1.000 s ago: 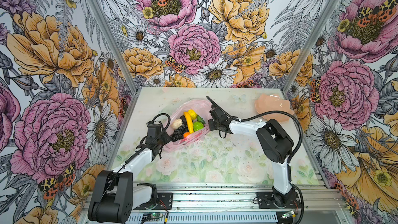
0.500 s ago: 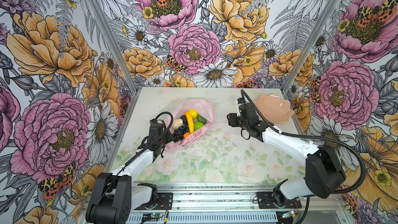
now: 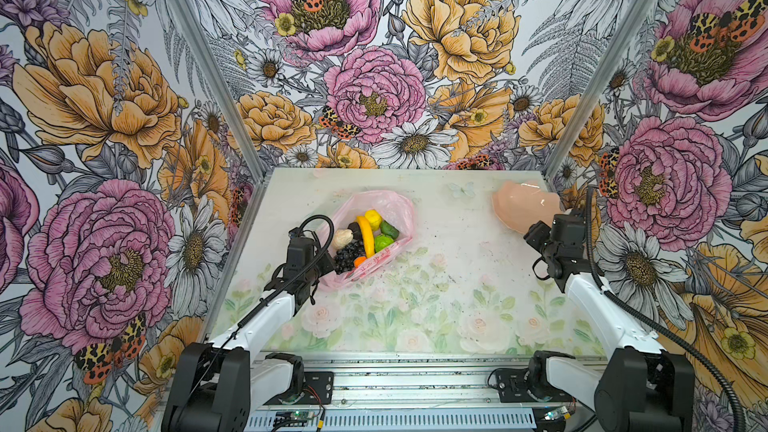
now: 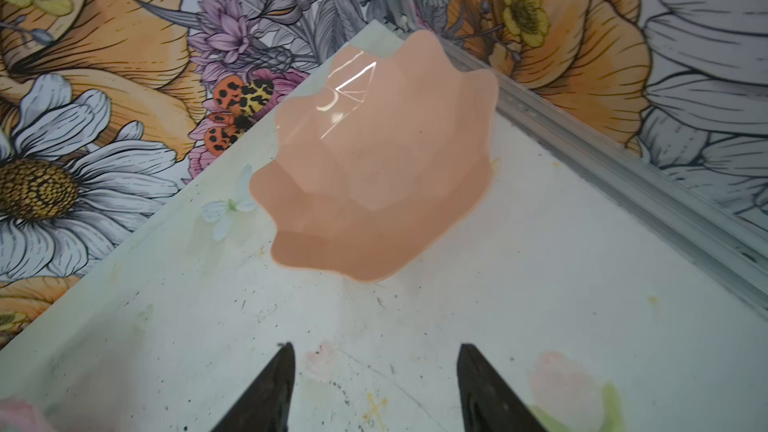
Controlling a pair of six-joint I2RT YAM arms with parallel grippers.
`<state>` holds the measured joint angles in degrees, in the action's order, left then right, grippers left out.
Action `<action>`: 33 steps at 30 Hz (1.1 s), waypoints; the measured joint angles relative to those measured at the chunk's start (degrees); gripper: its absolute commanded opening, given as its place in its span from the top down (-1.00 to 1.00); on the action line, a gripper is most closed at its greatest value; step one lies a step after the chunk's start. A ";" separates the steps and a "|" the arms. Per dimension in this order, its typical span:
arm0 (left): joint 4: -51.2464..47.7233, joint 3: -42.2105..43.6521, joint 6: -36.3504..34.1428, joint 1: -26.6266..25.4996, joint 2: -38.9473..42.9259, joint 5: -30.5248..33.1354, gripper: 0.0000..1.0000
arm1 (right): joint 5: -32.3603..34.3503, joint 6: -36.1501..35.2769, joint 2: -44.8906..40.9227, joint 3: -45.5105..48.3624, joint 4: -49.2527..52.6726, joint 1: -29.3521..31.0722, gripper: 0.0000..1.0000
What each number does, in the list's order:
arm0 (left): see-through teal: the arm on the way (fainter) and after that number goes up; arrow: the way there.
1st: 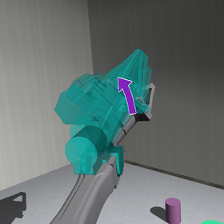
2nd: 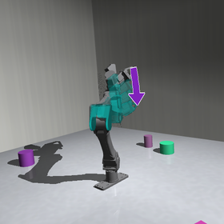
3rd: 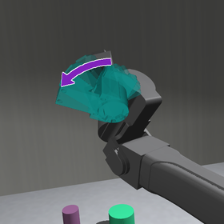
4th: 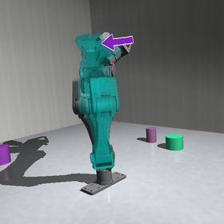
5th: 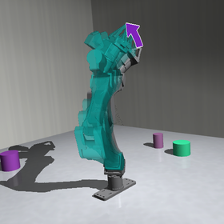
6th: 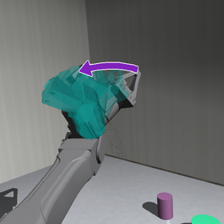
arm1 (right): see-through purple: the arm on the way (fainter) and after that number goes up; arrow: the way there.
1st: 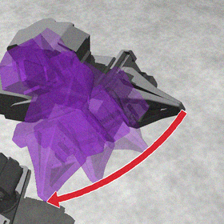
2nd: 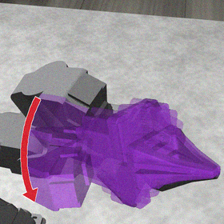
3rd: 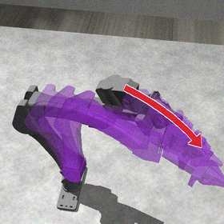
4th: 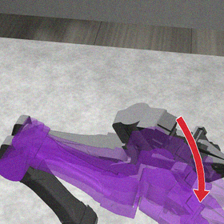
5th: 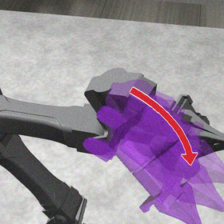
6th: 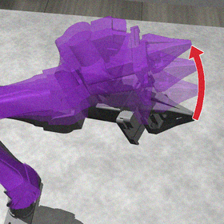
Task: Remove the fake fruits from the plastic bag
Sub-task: 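Grasp the pink scalloped bowl rim with the right gripper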
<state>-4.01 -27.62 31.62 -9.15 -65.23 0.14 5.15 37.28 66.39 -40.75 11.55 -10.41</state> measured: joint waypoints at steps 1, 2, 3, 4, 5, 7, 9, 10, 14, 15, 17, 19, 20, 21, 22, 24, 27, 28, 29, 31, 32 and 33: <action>-0.02 0.00 0.00 0.00 0.00 0.00 1.00 | -0.61 0.28 1.11 0.00 -0.09 -1.68 -0.27; -0.02 0.00 0.00 -0.02 0.00 0.00 1.00 | -1.27 0.46 2.21 -0.02 -0.28 -2.89 -0.27; 0.00 0.00 0.00 -0.02 0.00 0.00 1.00 | -2.10 0.59 3.61 -0.02 -0.44 -4.15 -0.27; 0.00 0.00 -0.02 -0.02 0.00 0.00 1.00 | -2.97 0.81 5.09 -0.02 -0.70 -5.46 -0.27; -0.02 0.00 0.00 -0.02 0.00 0.00 1.00 | -3.74 0.96 6.36 -0.07 -0.98 -6.45 -0.26; 0.00 0.00 0.00 -0.02 0.00 0.00 1.00 | -5.73 1.68 9.18 -0.24 -1.97 -8.66 -0.25; 0.00 0.00 0.00 -0.02 0.00 0.00 1.00 | -7.67 2.43 11.78 -0.61 -3.82 -10.29 -0.23; 0.00 0.00 0.00 -0.07 0.00 0.00 1.00 | -8.79 2.97 13.68 -1.07 -5.01 -11.30 -0.21; 0.00 0.00 -0.02 -0.11 -0.02 0.00 1.00 | -12.52 4.79 19.58 -3.06 -9.05 -13.20 -0.20; 0.00 0.00 -0.02 -0.11 -0.02 0.00 1.00 | -13.27 5.18 20.83 -3.69 -9.90 -13.29 -0.20; 0.00 0.00 -0.02 -0.11 -0.26 0.00 1.00 | -14.43 5.44 22.88 -5.07 -11.06 -13.29 -0.18; 0.00 0.00 -0.04 -0.11 -0.68 0.00 1.00 | -15.15 5.77 24.74 -6.60 -12.02 -13.29 -0.12; 0.00 0.00 -0.04 -0.11 -0.90 0.00 1.00 | -15.56 5.95 25.81 -7.43 -12.55 -13.29 -0.06; 0.00 0.00 -0.04 -0.11 -0.94 -0.02 1.00 | -15.89 6.29 26.82 -8.22 -12.98 -13.31 0.01; 0.00 0.00 -0.04 -0.11 -0.94 0.00 1.00 | -16.09 6.62 27.71 -8.83 -13.46 -13.31 0.07; 0.00 0.00 -0.04 -0.11 -0.94 0.00 1.00 | -16.50 7.23 29.92 -10.08 -14.40 -13.55 0.12; 0.00 0.00 -0.04 -0.11 -0.94 0.00 1.00 | -17.25 7.96 32.57 -11.08 -14.99 -13.57 0.20; 0.00 0.00 -0.04 -0.11 -0.98 0.00 1.00 | -17.46 8.17 33.29 -11.34 -15.10 -13.57 0.24; 0.00 0.00 -0.04 -0.11 -1.05 0.00 1.00 | -17.64 8.35 33.90 -11.61 -15.08 -13.57 0.29; 0.00 0.00 -0.04 -0.11 -1.25 0.00 1.00 | -17.88 8.55 34.60 -11.89 -15.15 -13.57 0.45; 0.00 0.00 -0.04 -0.11 -1.33 0.00 1.00 | -17.97 8.50 34.71 -11.91 -15.15 -13.57 0.53; 0.00 0.00 -0.04 -0.11 -1.40 0.00 1.00 | -18.10 8.50 34.71 -11.93 -15.17 -13.57 0.60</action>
<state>-4.01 -27.62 31.57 -9.26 -66.63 0.14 -12.95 45.78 101.10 -52.69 -3.62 -23.99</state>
